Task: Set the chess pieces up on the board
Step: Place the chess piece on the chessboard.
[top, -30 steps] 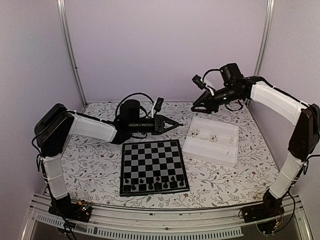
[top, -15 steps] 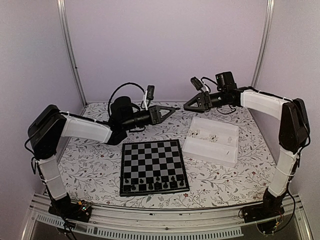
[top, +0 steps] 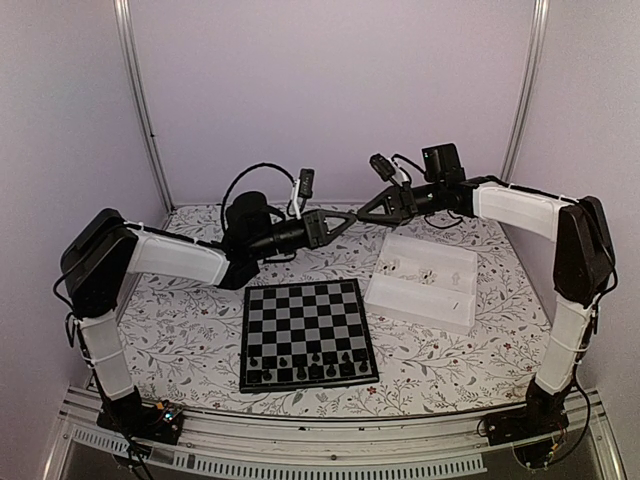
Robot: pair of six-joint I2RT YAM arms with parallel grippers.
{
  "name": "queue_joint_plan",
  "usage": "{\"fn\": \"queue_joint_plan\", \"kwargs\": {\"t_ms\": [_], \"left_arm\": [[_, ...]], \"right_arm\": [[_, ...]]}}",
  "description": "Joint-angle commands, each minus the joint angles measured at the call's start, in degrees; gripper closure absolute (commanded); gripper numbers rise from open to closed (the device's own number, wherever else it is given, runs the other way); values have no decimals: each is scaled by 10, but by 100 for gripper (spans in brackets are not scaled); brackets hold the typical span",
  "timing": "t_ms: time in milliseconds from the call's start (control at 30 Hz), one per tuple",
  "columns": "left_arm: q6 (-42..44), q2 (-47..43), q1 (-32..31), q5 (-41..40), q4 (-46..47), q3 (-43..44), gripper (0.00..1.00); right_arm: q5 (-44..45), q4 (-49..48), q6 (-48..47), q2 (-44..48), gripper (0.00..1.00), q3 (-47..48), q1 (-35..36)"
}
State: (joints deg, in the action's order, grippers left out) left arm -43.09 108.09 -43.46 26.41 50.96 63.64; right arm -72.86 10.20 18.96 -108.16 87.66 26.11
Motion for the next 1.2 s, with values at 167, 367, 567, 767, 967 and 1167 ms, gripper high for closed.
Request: {"fn": "queue_joint_plan", "kwargs": {"t_ms": [167, 367, 567, 767, 967, 1167], "left_arm": [[4, 22, -7, 0, 5, 25, 78], [109, -41, -3, -2, -79, 17, 56], [317, -168, 14, -51, -328, 23, 46], [406, -279, 58, -122, -458, 23, 42], [523, -314, 95, -278, -480, 7, 38], [517, -342, 153, -314, -414, -81, 37]], "right_arm": [[-29, -51, 23, -2, 91, -9, 1], [27, 42, -58, 9, 96, 22, 1], [170, 188, -251, 21, 97, 76, 26], [341, 261, -398, 25, 97, 99, 121], [431, 300, -475, 23, 97, 113, 203], [492, 348, -525, 5, 97, 116, 288]]}}
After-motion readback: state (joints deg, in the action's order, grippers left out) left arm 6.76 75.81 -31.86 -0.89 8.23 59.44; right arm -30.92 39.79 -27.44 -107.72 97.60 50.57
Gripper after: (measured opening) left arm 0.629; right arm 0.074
